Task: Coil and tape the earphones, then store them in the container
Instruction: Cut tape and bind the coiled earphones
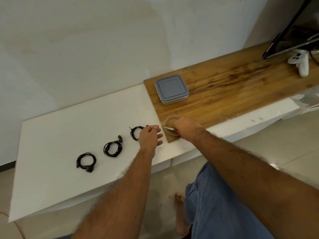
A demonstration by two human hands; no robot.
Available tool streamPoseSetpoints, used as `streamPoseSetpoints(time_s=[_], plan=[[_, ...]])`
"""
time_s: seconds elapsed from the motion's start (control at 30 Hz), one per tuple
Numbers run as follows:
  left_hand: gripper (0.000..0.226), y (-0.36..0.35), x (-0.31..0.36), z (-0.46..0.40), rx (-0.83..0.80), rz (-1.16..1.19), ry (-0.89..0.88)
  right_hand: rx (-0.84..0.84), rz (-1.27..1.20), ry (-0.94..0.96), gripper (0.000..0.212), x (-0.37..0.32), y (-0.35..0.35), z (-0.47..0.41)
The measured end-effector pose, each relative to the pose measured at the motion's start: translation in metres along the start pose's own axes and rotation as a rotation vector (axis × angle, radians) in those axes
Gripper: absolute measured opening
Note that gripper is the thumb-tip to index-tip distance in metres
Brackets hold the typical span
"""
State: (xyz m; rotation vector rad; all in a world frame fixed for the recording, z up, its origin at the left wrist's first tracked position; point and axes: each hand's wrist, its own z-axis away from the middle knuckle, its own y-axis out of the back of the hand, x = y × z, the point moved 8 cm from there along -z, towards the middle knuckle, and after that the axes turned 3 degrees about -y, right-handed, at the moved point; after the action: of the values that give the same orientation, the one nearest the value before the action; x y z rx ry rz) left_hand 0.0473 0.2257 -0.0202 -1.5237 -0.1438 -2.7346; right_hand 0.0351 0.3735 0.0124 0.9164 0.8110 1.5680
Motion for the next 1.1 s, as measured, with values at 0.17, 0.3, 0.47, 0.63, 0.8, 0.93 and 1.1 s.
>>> streamPoseSetpoints(time_s=[0.17,0.3,0.47,0.63,0.8,0.93,1.1], plan=[[0.017,0.004,0.003,0.002,-0.019,-0.008,0.000,0.005,0.020,0.001,0.018,-0.001,-0.003,0.002],[0.017,0.008,0.008,0.003,-0.029,-0.004,-0.004,-0.028,-0.025,-0.008,0.021,-0.001,0.002,0.004],[0.020,0.013,0.012,0.009,-0.035,0.003,-0.011,0.031,-0.304,-0.102,0.018,0.008,0.014,0.011],[0.021,0.020,0.018,0.019,-0.060,0.016,-0.027,0.123,-1.250,-0.126,0.024,-0.008,0.015,0.018],[0.022,0.034,0.024,0.035,-0.100,0.017,-0.043,0.182,-1.547,-0.170,0.013,-0.033,0.012,0.032],[0.020,0.053,0.027,0.048,-0.139,0.032,-0.037,0.123,-1.651,-0.144,0.014,-0.051,0.017,0.042],[0.020,0.084,0.030,0.060,-0.101,0.007,-0.035,0.153,-1.650,-0.106,0.011,-0.067,0.034,0.054]])
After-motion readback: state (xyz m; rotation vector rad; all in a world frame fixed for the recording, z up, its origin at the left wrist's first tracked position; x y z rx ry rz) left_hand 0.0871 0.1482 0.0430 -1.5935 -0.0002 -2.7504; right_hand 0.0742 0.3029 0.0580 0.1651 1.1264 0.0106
